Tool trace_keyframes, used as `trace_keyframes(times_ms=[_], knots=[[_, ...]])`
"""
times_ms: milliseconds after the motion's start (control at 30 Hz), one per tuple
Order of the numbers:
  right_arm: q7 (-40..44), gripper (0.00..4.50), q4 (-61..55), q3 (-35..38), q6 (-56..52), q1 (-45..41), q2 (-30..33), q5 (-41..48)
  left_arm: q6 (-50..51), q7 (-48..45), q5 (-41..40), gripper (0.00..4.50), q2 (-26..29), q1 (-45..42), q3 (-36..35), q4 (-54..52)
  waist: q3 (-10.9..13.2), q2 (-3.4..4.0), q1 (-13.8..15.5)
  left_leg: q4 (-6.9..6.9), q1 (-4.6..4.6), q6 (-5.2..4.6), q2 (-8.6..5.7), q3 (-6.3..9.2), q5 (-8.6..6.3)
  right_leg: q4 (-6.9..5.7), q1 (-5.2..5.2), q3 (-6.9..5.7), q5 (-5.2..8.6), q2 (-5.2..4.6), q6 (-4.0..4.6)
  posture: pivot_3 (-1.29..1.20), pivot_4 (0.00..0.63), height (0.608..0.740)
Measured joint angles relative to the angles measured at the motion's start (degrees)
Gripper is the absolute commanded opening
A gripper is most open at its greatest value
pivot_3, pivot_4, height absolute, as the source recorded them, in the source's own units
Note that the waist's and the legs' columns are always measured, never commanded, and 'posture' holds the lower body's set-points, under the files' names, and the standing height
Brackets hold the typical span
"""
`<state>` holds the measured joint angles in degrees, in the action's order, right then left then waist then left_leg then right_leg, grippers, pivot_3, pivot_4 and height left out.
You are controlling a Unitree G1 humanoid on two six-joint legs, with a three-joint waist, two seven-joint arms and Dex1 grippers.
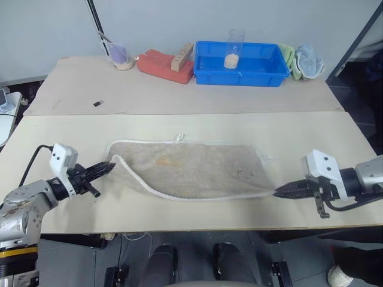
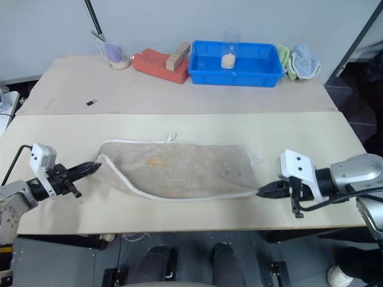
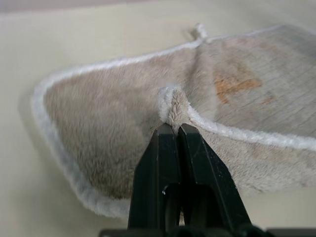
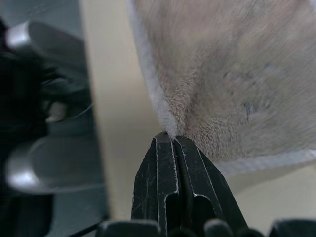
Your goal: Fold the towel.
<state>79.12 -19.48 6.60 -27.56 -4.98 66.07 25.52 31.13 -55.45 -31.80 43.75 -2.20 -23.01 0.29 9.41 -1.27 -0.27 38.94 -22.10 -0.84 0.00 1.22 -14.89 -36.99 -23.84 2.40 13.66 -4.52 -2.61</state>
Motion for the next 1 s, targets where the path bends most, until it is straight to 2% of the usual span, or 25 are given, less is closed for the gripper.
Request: trace_keyframes(times_ms=[100,300,567,1000], knots=[[-2.5,0.04,1.4,-0.5,-3.4,-3.6,-1.8,0.7,0.6,1.7,-0.5,0.0,0.0,-0.9,-1.7,0.9,0.0,-0.01,-0.1,0.0,-0.08,0.0,-0.01,0.0,0.0,-0.03,-0.14,0.01,-0.01,0.06,0.02,0.0,0.15,0.74],[-9.0,0.04,10.6,-5.1,-11.5,-16.4,-9.0,0.5,2.1,7.4,-2.0,0.0,-2.7,-9.0,-2.6,5.2,0.0,-0.01,-0.4,-0.03,-0.21,0.0,-0.06,0.02,0.0,-0.04,-0.3,0.0,-0.05,0.06,0.07,0.0,0.15,0.74],[-14.0,0.04,21.1,-10.9,-15.0,-27.8,-15.8,-2.4,1.4,12.8,-1.2,0.0,-5.2,-15.8,-1.9,11.7,0.0,-0.02,-0.4,-0.04,-0.28,0.01,-0.08,0.01,0.0,-0.04,-0.39,0.02,-0.07,0.02,0.07,0.0,0.15,0.74],[-15.8,0.04,31.3,-13.8,-13.7,-33.2,-19.4,-7.4,-0.2,14.3,0.1,0.0,-6.3,-14.7,-2.0,14.5,0.0,-0.02,-0.5,-0.06,-0.31,0.02,-0.06,0.02,0.0,-0.06,-0.44,0.02,-0.07,-0.03,0.07,0.0,0.15,0.74]])
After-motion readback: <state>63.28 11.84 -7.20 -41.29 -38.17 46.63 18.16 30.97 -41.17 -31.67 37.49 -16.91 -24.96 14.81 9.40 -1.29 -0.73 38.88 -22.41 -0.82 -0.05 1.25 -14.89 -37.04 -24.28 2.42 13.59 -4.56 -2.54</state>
